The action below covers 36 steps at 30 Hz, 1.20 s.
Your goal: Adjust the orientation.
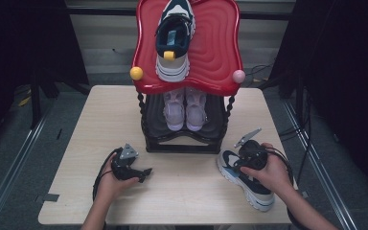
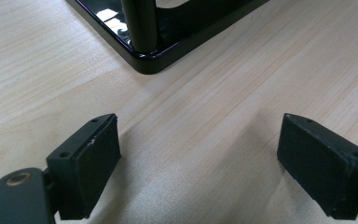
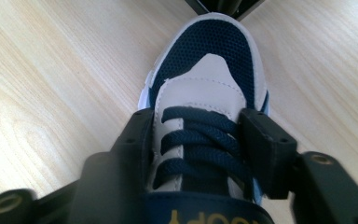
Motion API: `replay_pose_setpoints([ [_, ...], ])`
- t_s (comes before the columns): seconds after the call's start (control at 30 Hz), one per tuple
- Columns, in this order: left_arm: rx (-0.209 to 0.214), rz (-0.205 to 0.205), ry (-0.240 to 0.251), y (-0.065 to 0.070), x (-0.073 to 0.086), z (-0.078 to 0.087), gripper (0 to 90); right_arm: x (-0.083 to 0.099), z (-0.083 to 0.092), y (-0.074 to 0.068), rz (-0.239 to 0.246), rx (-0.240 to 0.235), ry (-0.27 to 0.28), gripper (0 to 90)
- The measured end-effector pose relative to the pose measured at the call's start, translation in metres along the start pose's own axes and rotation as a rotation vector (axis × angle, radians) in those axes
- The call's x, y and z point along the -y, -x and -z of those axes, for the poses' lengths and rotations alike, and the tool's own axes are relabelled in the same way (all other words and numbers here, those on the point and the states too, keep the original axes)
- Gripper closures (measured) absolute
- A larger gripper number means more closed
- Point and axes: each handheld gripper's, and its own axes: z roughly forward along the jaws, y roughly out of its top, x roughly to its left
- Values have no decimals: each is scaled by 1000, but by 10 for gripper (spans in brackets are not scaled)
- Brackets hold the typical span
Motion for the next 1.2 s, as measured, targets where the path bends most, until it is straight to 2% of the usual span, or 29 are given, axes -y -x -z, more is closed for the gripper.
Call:
replay_pose_setpoints([
  [0.23, 0, 0, 0, 0, 0, 0, 126, 8, 8, 10, -44, 41, 26, 537],
  [0.33, -4, -5, 0, 0, 0, 0, 125, 10, 16, 22, -90, 80, 58, 544],
  [0.5, -7, -6, 0, -1, -1, 0, 123, -2, 16, 40, -150, 111, 84, 535],
  [0.57, -6, -6, 0, -1, -1, 0, 122, -9, 12, 48, -159, 97, 60, 500],
  [0.67, -3, -6, 0, -1, -1, 0, 122, -12, 6, 53, -175, 94, 56, 461],
  [0.83, -2, -7, 0, -1, -1, 0, 122, -9, 3, 51, -184, 81, 83, 377],
  [0.93, -3, -7, 0, -1, -1, 0, 122, -5, 9, 45, -164, 69, 122, 311],
  [1.0, -6, -7, -1, -1, -1, -1, 121, -3, 13, 42, -148, 58, 130, 276],
  [1.07, -7, -7, -1, -1, -1, -1, 120, -2, 18, 39, -142, 67, 127, 258],
  [1.2, -6, -10, 0, -1, -1, -1, 120, 1, 24, 38, -151, 71, 125, 245],
])
